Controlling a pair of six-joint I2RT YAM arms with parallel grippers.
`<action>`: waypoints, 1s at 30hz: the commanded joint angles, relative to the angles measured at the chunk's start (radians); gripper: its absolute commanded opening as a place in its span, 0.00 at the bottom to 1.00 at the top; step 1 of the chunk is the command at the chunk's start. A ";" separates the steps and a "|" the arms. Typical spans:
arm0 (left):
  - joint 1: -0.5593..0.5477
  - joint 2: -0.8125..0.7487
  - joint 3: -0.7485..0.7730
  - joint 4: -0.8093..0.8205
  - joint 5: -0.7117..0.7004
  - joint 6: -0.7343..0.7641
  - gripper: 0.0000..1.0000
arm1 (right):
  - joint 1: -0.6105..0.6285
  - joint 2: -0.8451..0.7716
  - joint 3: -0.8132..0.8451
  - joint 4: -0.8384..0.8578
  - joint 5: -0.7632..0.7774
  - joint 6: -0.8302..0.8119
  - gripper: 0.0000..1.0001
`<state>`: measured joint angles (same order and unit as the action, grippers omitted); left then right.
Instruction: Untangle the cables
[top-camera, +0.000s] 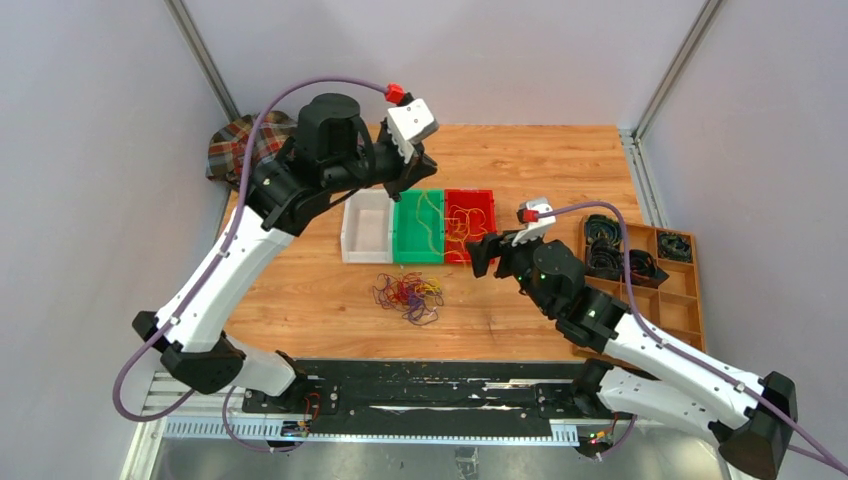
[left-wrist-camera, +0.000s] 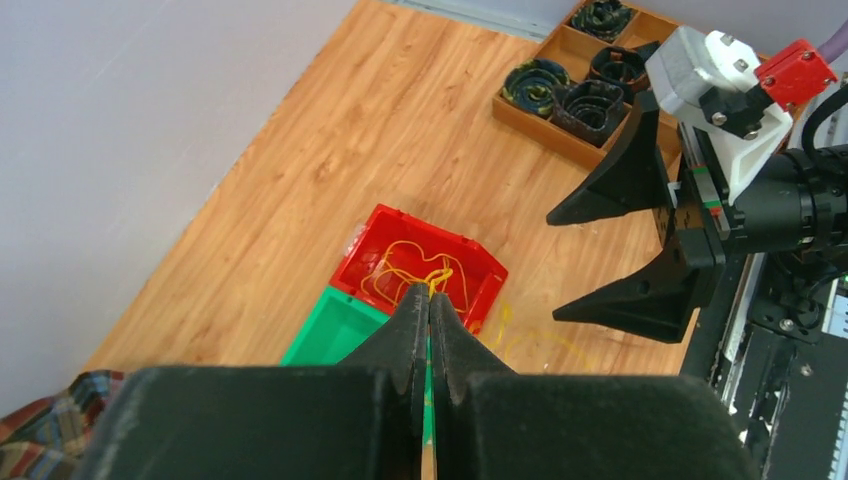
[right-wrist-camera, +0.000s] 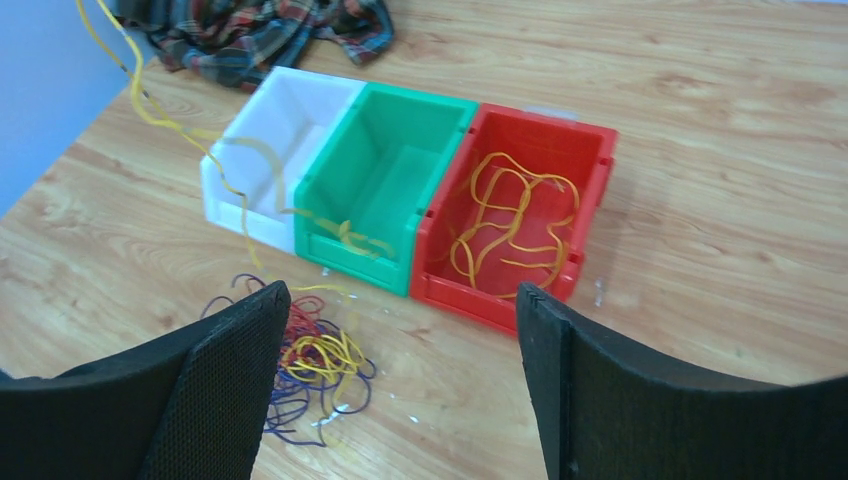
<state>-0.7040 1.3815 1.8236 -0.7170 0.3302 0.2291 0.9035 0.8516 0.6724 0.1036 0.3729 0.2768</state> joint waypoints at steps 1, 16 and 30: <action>-0.012 0.037 0.029 0.101 0.048 -0.048 0.00 | -0.049 -0.062 -0.034 -0.040 0.054 0.026 0.82; -0.014 0.225 0.037 0.227 0.095 -0.042 0.00 | -0.196 -0.047 -0.057 -0.111 0.037 0.089 0.79; -0.018 0.346 0.073 0.248 0.026 0.125 0.00 | -0.266 -0.064 -0.096 -0.125 -0.027 0.116 0.78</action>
<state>-0.7105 1.7065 1.8538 -0.5205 0.3824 0.2932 0.6590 0.8059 0.5949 -0.0124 0.3595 0.3721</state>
